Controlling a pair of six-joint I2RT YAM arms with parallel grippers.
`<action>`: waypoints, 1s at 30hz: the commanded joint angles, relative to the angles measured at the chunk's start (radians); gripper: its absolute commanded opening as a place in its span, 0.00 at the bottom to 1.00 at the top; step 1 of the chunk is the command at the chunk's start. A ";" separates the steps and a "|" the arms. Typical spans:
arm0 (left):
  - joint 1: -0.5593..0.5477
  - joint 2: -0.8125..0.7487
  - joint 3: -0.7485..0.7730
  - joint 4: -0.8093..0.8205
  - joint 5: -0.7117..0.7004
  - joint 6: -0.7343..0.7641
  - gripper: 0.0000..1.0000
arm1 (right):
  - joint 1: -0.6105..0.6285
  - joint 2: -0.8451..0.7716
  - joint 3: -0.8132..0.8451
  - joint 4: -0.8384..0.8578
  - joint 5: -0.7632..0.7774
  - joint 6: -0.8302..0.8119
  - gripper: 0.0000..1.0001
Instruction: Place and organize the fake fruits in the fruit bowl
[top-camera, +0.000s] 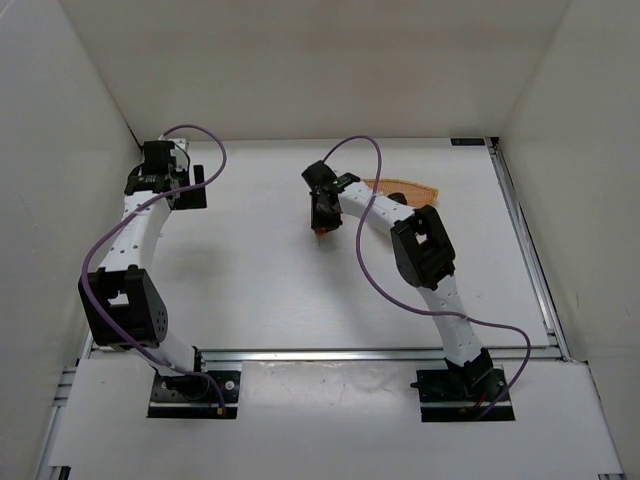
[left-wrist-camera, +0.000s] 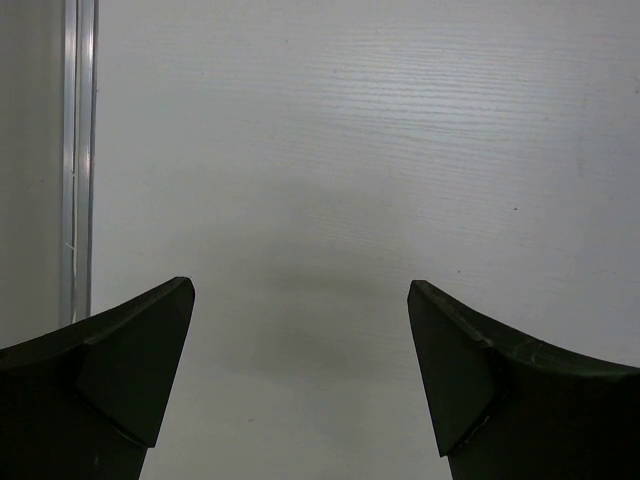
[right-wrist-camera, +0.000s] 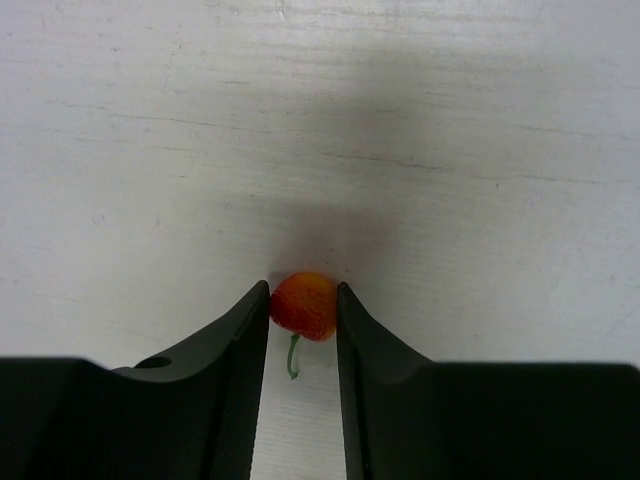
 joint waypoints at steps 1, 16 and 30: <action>-0.004 0.002 0.042 -0.011 -0.007 0.012 0.99 | 0.004 -0.017 0.005 -0.017 -0.013 0.000 0.20; -0.033 0.002 0.061 -0.020 -0.007 0.012 0.99 | -0.278 -0.451 -0.268 -0.051 0.175 -0.020 0.15; -0.053 0.002 0.081 -0.039 0.029 0.012 0.99 | -0.511 -0.312 -0.203 -0.046 0.146 -0.070 0.18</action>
